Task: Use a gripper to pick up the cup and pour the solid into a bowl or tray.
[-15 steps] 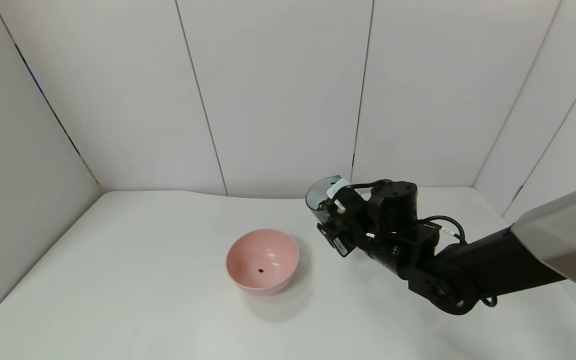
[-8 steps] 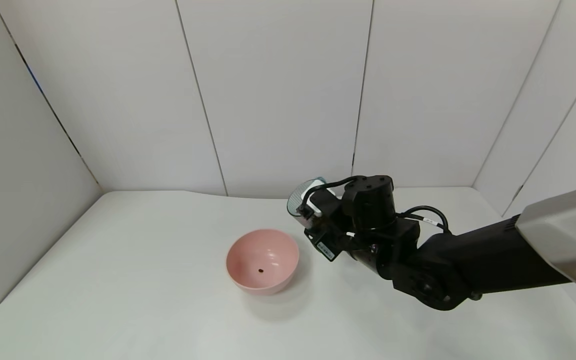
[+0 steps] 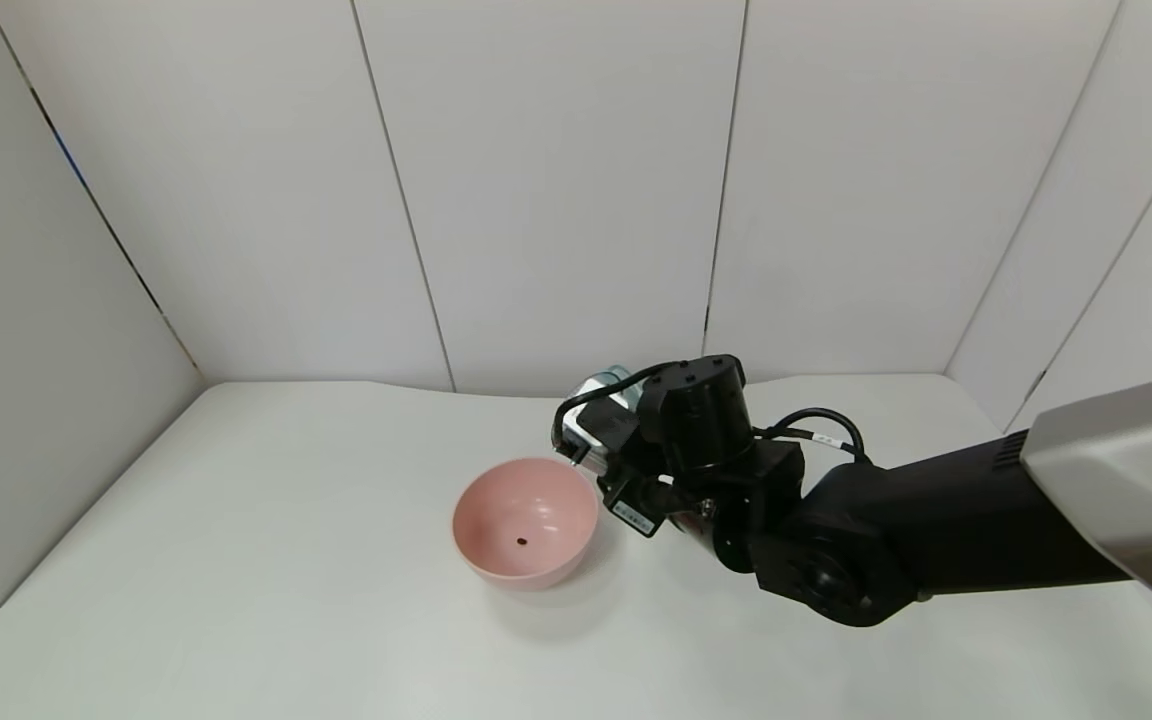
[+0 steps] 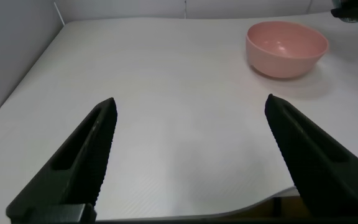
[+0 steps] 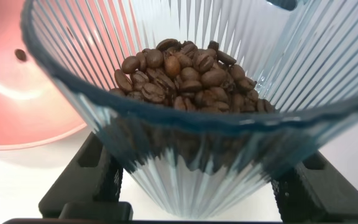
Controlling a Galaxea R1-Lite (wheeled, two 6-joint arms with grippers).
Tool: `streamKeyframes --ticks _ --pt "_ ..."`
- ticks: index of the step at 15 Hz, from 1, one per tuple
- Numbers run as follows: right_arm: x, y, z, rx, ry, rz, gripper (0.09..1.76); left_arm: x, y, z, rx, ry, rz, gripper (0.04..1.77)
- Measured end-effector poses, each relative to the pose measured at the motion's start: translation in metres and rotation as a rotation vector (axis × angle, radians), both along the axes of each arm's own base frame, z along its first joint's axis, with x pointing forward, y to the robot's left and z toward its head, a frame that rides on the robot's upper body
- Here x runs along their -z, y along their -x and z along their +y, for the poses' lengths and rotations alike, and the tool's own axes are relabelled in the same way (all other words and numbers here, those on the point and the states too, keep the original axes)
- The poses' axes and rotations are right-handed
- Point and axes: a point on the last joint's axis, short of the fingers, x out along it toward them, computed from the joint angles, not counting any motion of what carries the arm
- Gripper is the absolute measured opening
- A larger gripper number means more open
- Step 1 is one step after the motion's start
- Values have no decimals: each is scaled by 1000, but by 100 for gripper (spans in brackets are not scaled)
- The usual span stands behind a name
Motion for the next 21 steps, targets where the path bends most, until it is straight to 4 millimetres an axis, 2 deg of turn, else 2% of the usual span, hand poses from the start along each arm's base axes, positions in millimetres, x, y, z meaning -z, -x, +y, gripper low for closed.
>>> streamKeyframes --ticks 8,13,21 --pt "10 0 13 -7 150 -26 134 0 0 0 0 0 0 172" --pt "14 3 13 -14 282 -40 133 0 0 0 0 0 0 172" --pt "1 -2 18 11 503 -126 133 0 0 0 0 0 0 172"
